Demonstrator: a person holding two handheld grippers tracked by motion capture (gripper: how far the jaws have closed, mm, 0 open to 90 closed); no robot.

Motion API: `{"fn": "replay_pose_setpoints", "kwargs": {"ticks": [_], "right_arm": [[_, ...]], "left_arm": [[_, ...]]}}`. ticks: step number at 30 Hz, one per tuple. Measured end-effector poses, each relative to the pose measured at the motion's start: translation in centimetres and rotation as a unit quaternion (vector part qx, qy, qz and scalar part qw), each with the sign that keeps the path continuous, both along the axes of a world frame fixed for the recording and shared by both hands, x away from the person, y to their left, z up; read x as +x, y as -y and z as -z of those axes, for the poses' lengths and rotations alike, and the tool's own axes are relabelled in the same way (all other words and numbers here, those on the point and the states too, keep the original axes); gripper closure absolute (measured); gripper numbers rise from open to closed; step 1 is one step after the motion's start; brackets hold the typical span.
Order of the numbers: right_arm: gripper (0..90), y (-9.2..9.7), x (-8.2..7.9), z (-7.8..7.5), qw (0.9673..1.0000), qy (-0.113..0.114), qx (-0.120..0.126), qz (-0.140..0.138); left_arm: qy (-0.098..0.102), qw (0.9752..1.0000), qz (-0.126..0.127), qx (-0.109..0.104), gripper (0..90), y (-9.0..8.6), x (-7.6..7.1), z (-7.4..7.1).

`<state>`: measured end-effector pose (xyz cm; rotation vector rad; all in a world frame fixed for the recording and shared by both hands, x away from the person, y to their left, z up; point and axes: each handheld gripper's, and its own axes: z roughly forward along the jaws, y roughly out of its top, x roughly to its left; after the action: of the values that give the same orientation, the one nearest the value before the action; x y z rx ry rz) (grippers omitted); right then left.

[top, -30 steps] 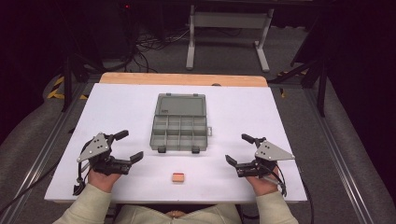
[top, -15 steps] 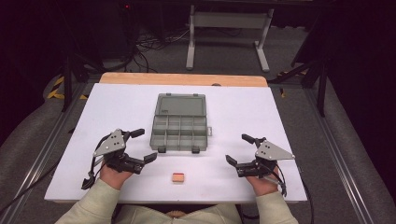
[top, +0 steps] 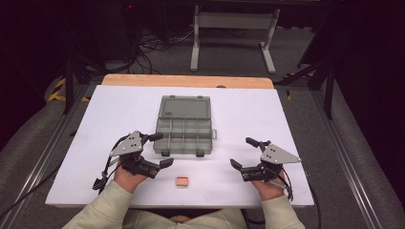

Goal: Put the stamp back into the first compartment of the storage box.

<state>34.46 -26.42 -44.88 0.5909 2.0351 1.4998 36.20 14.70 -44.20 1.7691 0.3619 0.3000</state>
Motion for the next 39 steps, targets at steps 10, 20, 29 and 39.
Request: {"fn": "replay_pose_setpoints", "kwargs": {"ticks": [10,20,29,39], "right_arm": [[9.5,0.0,0.1,0.1,1.0,-0.003,0.004,-0.005],[11.1,-0.1,0.1,0.1,0.9999,-0.004,0.002,-0.012],[12.0,-0.2,0.1,0.2,0.9999,-0.007,0.0,-0.016],[12.0,-0.2,0.1,0.2,0.9998,-0.011,0.0,-0.015]], "left_arm": [[-0.014,0.999,0.038,0.021,8.9,1.2,0.4,0.3],[-0.05,0.9941,0.073,0.064,9.9,2.2,0.8,0.3],[-0.073,0.984,0.106,0.123,11.9,3.0,1.0,0.5],[-0.091,0.972,0.133,0.171,15.0,3.5,1.2,0.8]]}}
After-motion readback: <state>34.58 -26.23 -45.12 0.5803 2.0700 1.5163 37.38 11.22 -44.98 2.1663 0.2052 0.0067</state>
